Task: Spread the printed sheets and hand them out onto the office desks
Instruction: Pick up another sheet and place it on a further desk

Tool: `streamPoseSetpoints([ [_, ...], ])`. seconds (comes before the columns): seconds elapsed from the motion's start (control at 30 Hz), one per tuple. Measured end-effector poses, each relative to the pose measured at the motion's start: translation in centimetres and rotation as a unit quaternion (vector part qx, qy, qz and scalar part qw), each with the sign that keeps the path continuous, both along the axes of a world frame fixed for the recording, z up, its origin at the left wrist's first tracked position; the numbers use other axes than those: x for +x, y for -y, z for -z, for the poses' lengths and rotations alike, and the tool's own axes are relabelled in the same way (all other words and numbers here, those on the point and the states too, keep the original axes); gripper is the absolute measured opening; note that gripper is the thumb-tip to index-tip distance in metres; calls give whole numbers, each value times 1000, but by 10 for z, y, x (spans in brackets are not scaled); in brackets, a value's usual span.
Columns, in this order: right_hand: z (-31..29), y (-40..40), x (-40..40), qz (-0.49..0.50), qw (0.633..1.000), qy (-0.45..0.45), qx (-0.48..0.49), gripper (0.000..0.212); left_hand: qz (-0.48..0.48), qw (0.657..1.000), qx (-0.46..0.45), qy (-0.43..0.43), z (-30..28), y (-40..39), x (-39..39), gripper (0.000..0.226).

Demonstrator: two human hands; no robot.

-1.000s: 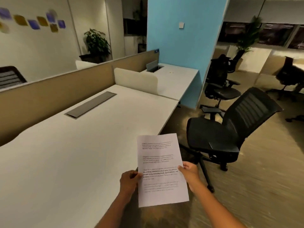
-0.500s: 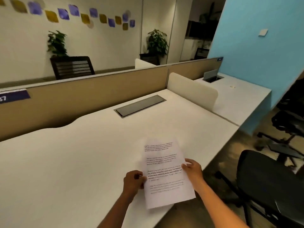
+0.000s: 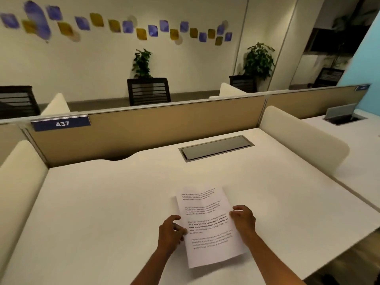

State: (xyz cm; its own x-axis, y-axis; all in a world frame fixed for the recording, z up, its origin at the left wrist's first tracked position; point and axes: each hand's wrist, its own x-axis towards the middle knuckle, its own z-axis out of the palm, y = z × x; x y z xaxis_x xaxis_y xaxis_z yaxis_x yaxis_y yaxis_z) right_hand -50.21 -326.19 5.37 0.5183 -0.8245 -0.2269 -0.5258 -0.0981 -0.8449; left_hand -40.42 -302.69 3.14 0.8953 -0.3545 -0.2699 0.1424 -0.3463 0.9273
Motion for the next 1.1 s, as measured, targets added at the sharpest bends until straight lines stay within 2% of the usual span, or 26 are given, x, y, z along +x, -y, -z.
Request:
streamPoseSetpoints([
  [0.2,13,29,24,-26,999,-24,-17,16,-18,998,46,27,15,26,3,42],
  [0.4,25,55,35,-32,999,-24,-37,16,21,990,117,75,16,52,3,40],
  [0.83,43,68,52,-47,997,-16,-67,11,52,972,198,117,30,65,15,42],
  [0.93,49,71,49,-64,992,-18,-110,12,57,969,206,127,33,66,16,44],
  [1.0,53,71,45,-84,981,-25,-174,16,68,961,226,143,33,66,14,47],
  [1.1,61,67,37,-132,961,-1,-244,20,84,931,286,209,36,65,7,62],
])
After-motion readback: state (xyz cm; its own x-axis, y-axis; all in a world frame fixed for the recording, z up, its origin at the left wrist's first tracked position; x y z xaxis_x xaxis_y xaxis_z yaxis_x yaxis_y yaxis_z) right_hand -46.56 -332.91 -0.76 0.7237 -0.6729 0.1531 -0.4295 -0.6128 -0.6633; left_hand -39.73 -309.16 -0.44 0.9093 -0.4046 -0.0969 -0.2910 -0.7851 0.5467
